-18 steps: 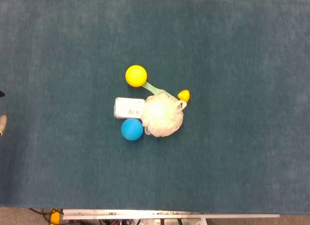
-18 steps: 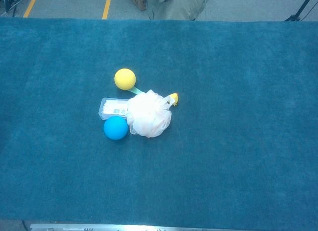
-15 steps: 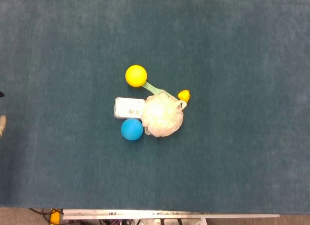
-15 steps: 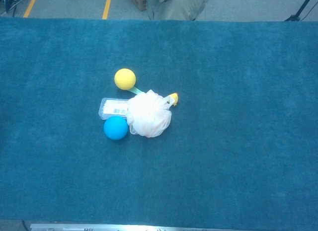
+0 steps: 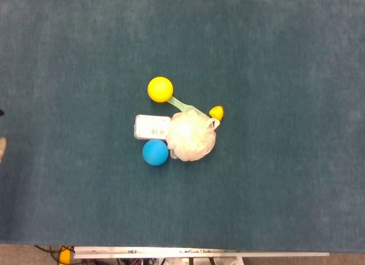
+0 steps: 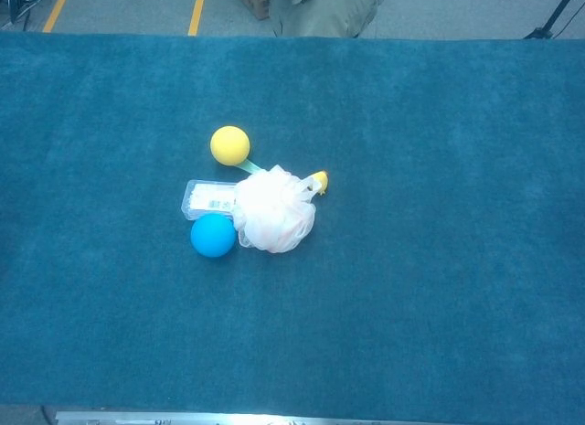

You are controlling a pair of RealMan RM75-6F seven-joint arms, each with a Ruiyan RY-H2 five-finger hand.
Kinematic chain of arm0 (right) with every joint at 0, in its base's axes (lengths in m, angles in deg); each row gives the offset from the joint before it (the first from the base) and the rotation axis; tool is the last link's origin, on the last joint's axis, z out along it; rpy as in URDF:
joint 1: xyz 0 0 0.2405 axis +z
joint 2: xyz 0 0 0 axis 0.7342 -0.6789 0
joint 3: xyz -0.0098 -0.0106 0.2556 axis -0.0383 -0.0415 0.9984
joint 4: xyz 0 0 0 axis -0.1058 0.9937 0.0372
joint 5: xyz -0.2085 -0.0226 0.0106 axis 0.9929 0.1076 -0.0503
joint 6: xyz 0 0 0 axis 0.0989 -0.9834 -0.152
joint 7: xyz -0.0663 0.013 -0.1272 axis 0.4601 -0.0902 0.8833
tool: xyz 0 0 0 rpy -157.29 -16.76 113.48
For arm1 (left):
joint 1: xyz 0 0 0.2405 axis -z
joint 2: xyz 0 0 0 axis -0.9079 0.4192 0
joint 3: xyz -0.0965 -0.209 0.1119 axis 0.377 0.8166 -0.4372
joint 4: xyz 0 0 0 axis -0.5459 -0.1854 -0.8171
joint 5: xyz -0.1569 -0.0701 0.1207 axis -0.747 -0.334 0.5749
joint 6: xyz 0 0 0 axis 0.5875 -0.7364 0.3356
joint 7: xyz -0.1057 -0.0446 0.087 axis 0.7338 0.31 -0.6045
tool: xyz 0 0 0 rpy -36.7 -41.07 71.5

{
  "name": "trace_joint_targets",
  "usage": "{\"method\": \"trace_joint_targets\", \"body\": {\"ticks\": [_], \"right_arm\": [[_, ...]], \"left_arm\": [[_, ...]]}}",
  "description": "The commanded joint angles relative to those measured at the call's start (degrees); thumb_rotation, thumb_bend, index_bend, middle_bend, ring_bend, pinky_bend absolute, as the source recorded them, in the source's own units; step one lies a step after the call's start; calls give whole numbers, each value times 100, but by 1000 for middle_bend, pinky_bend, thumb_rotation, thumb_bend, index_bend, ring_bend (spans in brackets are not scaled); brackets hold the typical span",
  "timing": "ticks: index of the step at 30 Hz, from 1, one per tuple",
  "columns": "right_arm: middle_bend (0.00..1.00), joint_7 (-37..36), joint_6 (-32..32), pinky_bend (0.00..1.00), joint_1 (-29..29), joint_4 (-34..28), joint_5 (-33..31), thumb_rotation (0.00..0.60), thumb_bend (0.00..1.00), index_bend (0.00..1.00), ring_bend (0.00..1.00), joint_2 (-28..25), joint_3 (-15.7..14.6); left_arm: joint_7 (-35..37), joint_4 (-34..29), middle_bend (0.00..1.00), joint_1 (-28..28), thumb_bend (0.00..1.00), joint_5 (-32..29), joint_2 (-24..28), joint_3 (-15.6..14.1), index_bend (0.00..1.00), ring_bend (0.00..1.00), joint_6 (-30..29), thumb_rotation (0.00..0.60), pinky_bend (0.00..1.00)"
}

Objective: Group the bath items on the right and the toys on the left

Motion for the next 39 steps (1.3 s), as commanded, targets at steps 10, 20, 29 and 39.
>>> {"method": "trace_joint_targets", "body": {"ticks": [10,20,29,39], "right_arm": [[388,401,1056,437,951,-872,688,600,61,338,313,-345,24],[290,1438,2251,341,1692,-1338,650,600,0,228,211,-80,107],[109,2412,3361,202,2340,-1456,-92,600,0,5,63,661,287],[94,3401,3944,189,2956,-985,-1137,600,0,0,49,1720,518]], "left_arm": [[130,-96,356,-197,336,59,255,-109,320,294,-208,600,257],[235,-33,350,-305,336,-3,336,-136,320,294,-256,600,256],[318,36,308,-365,337,9,297,-152,319,282,-294,600,247],[398,77,296,-483,337,-19,334,-180,319,281,-378,600,247]]}}
